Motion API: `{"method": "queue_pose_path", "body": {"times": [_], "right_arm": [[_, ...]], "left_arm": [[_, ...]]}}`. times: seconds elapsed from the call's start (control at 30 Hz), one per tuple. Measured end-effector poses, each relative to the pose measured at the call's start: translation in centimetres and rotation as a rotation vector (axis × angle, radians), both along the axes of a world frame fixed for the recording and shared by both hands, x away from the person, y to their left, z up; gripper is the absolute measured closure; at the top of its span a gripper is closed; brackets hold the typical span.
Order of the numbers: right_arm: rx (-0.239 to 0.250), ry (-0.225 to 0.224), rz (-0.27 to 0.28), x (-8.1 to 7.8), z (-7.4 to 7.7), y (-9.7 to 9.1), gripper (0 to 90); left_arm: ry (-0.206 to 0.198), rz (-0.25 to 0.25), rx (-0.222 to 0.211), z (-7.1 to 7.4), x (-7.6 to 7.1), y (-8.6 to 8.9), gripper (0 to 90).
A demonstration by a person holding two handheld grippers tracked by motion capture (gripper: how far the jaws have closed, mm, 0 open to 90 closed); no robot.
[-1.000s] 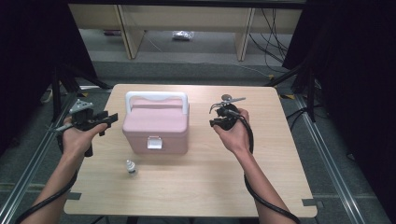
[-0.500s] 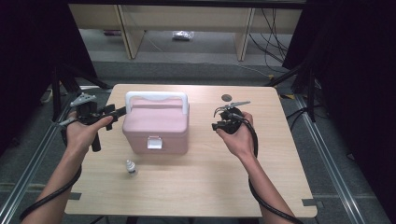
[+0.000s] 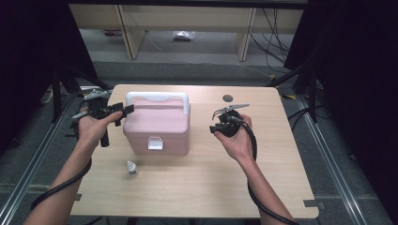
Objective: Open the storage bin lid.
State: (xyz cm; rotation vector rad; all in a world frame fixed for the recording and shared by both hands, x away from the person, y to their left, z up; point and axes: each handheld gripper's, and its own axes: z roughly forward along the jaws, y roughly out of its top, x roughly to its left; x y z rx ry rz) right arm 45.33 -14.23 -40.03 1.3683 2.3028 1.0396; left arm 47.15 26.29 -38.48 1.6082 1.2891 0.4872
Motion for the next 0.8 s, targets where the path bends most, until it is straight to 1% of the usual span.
{"method": "queue_pose_path", "body": {"times": [0.03, 0.07, 0.1, 0.13, 0.17, 0.2, 0.23, 0.3, 0.33, 0.37, 0.4, 0.47, 0.5, 0.53, 0.6, 0.63, 0.67, 0.7, 0.73, 0.8], "right_arm": [[0.009, 0.004, -0.004, 0.0, 0.1, 0.2, 70.0], [0.020, 0.028, -0.015, -0.3, 0.3, 0.4, 70.0], [0.012, -0.001, 0.001, -0.1, 0.3, 0.4, 70.2], [0.024, 0.011, -0.001, -0.4, 0.4, 0.9, 71.0], [0.024, 0.011, -0.001, -0.4, 0.4, 0.9, 71.0], [0.020, 0.002, 0.013, -0.4, 0.4, 1.0, 71.9], [0.012, -0.017, 0.043, -0.3, 0.4, 1.1, 73.0], [0.009, -0.015, 0.052, -0.5, 0.4, 1.4, 75.4], [0.020, 0.003, 0.045, -0.6, 0.3, 1.7, 76.8], [0.020, 0.009, 0.043, -0.7, 0.2, 1.9, 78.3], [0.016, 0.005, 0.063, -0.7, 0.2, 1.9, 80.0], [0.018, 0.014, 0.073, -0.9, 0.1, 2.4, 84.0], [0.024, 0.020, 0.088, -1.2, 0.1, 2.7, 88.4], [0.024, 0.020, 0.088, -1.2, 0.1, 2.7, 88.4], [0.022, 0.070, 0.084, -1.6, 0.3, 3.1, 90.0], [0.015, 0.054, 0.110, -1.6, 0.2, 3.2, 90.0], [0.016, 0.073, 0.108, -1.8, 0.2, 3.5, 90.0], [0.011, 0.076, 0.111, -1.9, 0.2, 3.7, 90.0], [0.013, 0.076, 0.120, -2.0, 0.2, 3.9, 90.0], [0.026, 0.083, 0.130, -2.2, 0.4, 4.4, 90.0]], "left_arm": [[0.005, 0.006, -0.004, -0.1, 0.3, -0.1, 46.5], [0.008, 0.013, -0.007, -0.2, 0.5, -0.1, 48.0], [0.013, 0.016, -0.012, -0.3, 0.7, -0.2, 50.0], [0.022, 0.014, -0.008, -0.4, 0.9, -0.3, 55.7], [0.024, 0.011, -0.005, -0.4, 1.0, -0.4, 55.7], [0.021, 0.013, -0.009, -0.5, 1.1, -0.5, 58.5], [0.024, 0.012, -0.009, -0.6, 1.1, -0.5, 61.9], [0.030, 0.020, -0.004, -0.6, 1.1, -0.7, 69.8], [0.032, 0.025, -0.002, -0.6, 1.1, -0.7, 71.9], [0.033, 0.026, -0.014, -0.7, 1.1, -0.7, 72.2], [0.041, 0.030, -0.015, -0.6, 1.1, -0.7, 72.5], [0.047, 0.035, -0.016, -0.5, 1.1, -0.7, 72.7], [0.048, 0.033, -0.019, -0.5, 1.1, -0.7, 72.8], [0.056, 0.032, -0.021, -0.3, 1.1, -0.7, 72.8], [0.065, 0.033, -0.030, -0.1, 1.2, -0.6, 72.9], [0.065, 0.029, -0.033, -0.1, 1.3, -0.6, 72.9], [0.068, 0.030, -0.037, 0.0, 1.3, -0.6, 72.8], [0.075, 0.031, -0.035, 0.2, 1.4, -0.5, 72.9], [0.072, 0.028, -0.038, 0.2, 1.5, -0.5, 72.9], [0.083, 0.025, -0.040, 0.5, 1.6, -0.5, 72.8]]}}
